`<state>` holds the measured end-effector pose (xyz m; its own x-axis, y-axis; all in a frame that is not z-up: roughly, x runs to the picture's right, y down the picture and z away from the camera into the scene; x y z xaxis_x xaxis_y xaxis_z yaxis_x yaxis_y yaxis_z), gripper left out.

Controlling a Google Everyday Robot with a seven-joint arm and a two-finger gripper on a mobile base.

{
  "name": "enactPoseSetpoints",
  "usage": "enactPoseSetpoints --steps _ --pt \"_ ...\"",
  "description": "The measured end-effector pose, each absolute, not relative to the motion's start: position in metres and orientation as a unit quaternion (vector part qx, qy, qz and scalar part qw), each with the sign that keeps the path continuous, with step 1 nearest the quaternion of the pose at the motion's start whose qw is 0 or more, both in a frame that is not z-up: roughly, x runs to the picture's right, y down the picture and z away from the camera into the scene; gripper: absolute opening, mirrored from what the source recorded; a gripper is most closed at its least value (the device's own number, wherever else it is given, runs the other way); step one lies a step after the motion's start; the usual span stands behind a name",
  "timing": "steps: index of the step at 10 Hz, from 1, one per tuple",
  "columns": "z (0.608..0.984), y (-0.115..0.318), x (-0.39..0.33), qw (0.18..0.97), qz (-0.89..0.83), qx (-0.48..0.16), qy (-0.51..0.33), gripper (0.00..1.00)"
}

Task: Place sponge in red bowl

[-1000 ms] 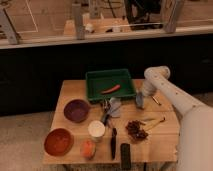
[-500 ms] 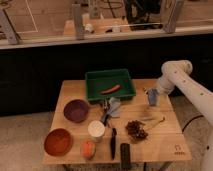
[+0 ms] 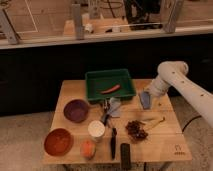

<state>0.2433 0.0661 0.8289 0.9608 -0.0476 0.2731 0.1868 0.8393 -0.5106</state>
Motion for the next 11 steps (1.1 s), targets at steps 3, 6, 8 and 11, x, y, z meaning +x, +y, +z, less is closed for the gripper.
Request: enactPoseSetpoints --steps 3,6,8,11 --pt "0.801 0.071 0.171 0.936 -0.134 -0.272 -0.180 0.00" --pt "0.770 0.079 0.096 0.910 -0.217 -0.267 -0.232 0.00" --pt "0.765 0.082 0.080 0.904 -0.234 -0.266 -0.241 0.00" --pt "0.765 0.082 0.078 0.903 -0.235 -0.266 -0.242 0.00"
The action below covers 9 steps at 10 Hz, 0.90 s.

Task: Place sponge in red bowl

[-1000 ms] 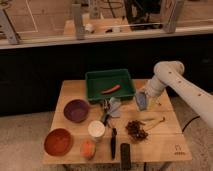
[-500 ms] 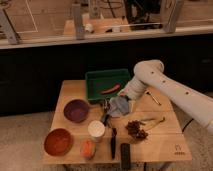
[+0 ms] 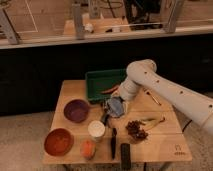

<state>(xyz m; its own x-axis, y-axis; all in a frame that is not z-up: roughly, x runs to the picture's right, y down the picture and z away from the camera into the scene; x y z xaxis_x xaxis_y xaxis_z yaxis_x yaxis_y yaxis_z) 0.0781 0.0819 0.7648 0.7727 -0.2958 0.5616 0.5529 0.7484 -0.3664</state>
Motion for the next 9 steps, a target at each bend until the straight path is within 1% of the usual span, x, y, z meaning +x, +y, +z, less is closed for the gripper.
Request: enactPoseSetpoints --steps 3,5,9 --pt "0.764 0.082 0.077 0.902 -0.237 -0.264 -0.244 0.00" --pt "0.755 0.085 0.060 0.893 -0.266 -0.253 -0.262 0.00" --pt "0.711 0.094 -0.027 0.854 -0.369 -0.221 -0.293 0.00"
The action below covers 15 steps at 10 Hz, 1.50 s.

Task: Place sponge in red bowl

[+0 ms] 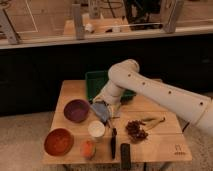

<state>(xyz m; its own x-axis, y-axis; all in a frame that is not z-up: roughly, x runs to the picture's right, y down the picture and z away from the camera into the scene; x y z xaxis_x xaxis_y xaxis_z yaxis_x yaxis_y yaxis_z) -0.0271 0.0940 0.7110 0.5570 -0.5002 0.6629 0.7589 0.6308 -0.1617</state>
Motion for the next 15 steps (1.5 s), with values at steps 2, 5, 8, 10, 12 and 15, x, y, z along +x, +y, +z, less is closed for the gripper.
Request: enactPoseSetpoints --steps 2,5,8,10,12,15 --pt "0.693 0.101 -0.076 0.830 -0.418 -0.214 -0.300 0.00" --pt "0.688 0.123 -0.134 0.785 -0.492 -0.216 -0.309 0.00" --pt "0.693 0.163 -0.154 0.747 -0.541 -0.220 -0.319 0.00" --pt "0.692 0.186 -0.163 0.729 -0.560 -0.220 -0.325 0.00" --pt "0.681 0.204 -0.170 0.712 -0.580 -0.215 -0.332 0.01" --pt "0.670 0.212 -0.190 0.697 -0.596 -0.210 -0.340 0.26"
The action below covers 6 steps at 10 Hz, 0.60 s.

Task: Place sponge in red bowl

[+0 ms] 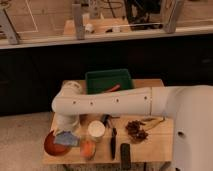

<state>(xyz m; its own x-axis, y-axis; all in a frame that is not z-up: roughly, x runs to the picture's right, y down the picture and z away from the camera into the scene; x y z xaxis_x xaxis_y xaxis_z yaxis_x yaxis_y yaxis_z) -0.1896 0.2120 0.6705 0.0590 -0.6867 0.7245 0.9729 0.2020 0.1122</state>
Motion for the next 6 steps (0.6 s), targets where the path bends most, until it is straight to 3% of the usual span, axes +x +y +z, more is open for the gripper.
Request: enactPoseSetpoints --steps 4,6 --pt "0.666 0.212 -0.223 0.684 -0.601 -0.207 -0.358 0.68" --pt "0.678 0.207 -0.232 0.684 -0.599 -0.209 -0.361 0.80"
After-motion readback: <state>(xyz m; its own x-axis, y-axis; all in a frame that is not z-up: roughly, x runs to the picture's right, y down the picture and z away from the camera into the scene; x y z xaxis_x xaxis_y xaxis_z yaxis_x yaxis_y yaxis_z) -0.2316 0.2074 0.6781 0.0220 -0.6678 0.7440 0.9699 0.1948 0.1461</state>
